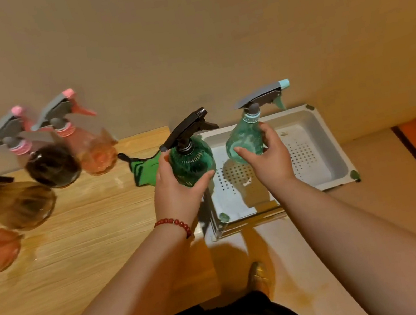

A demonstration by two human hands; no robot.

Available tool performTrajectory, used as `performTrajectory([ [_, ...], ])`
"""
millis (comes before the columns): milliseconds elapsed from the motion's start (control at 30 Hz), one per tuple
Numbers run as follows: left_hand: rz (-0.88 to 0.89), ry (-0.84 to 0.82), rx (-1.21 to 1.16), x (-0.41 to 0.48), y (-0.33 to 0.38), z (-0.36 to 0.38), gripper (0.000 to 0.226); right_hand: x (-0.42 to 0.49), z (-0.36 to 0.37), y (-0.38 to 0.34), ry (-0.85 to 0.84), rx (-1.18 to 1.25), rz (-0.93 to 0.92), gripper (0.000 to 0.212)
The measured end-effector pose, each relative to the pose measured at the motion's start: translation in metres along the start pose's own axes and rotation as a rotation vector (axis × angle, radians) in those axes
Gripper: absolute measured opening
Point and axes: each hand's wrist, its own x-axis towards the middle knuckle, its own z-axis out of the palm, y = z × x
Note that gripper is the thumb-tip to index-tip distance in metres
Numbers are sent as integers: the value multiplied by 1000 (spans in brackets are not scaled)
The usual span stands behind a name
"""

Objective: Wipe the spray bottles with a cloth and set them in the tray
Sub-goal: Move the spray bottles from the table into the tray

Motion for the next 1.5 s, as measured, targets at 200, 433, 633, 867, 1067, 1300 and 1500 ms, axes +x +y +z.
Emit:
performTrajectory([
  [200,-26,-18,-11,14,15,63,80,33,-31,41,-52,-7,12,57],
  [433,-86,-37,19,45,2,114,82,76,-27,91,-90,-68,30,65],
  [633,-144,-5,-4,62,-18,157,85,101,-13,114,-64,-2,89,59],
  [867,-170,20,-3,73,-37,185,82,118,7,138,-57,7,85,60],
  [1067,-165,19,60,80,-51,200,84,126,18,145,-46,43,76,59],
  [1300,-189,28,89,78,-53,201,84,127,26,147,-39,-5,59,67],
  [1500,-202,23,109,79,-51,199,86,110,22,144,-19,46,69,81],
])
